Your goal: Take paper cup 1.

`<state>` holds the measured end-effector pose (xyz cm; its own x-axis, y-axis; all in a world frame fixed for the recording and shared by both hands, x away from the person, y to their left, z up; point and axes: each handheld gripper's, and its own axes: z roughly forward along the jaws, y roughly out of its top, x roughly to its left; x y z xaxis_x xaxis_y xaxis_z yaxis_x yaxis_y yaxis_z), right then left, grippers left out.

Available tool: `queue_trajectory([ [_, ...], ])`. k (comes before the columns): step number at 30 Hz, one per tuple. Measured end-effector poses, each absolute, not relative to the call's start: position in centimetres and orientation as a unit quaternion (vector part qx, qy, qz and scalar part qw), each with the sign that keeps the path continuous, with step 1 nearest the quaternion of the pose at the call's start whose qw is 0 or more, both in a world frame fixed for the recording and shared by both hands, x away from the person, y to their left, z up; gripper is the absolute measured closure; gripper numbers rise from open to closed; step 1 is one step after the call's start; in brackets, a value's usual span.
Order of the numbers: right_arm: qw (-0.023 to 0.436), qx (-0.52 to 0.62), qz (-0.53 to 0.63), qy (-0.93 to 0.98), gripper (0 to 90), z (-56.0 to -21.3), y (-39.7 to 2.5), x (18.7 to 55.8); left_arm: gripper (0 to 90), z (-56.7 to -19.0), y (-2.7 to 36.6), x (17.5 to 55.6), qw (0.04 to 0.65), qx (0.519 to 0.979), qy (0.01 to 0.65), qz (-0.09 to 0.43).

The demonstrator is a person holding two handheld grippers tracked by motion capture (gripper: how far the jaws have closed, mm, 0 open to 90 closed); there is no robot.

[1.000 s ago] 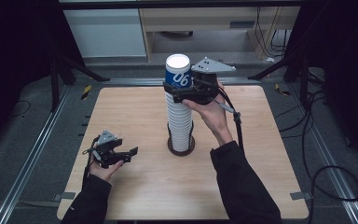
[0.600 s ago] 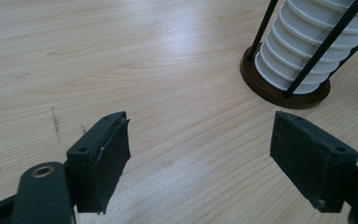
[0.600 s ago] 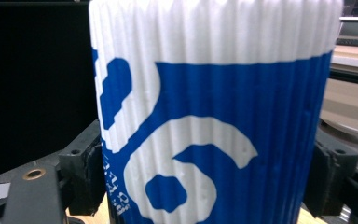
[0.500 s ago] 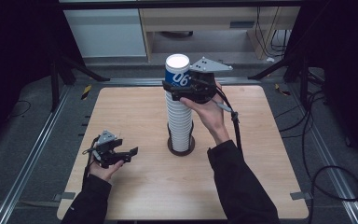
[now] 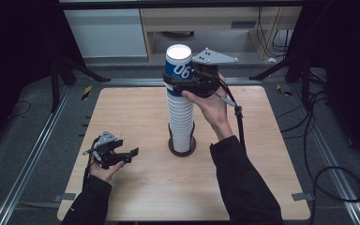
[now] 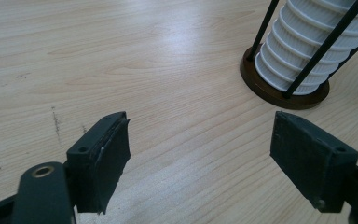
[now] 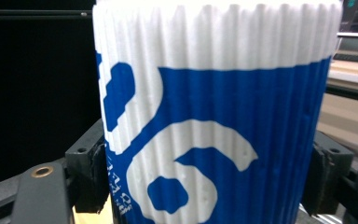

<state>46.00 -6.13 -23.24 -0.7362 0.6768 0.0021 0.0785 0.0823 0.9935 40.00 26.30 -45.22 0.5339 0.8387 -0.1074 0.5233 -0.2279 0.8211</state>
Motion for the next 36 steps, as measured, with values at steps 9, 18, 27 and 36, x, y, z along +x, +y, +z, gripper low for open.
queue_trajectory([
  [9,0.255,0.264,0.632,0.682,21.0,-20.8,-6.7,45.8,19.2,-45.2,26.3,40.0,0.431,0.762,0.447,0.182],
  [18,0.256,0.253,0.651,0.669,20.9,-19.2,-7.8,45.1,19.2,-45.2,26.3,40.0,0.433,0.761,0.449,0.181],
  [27,0.276,0.257,0.644,0.665,20.9,-19.2,-10.9,43.3,19.1,-45.1,26.4,39.9,0.433,0.761,0.448,0.180],
  [36,0.286,0.278,0.624,0.672,20.9,-21.4,-14.5,42.3,19.2,-45.1,26.2,39.8,0.432,0.764,0.444,0.180],
])
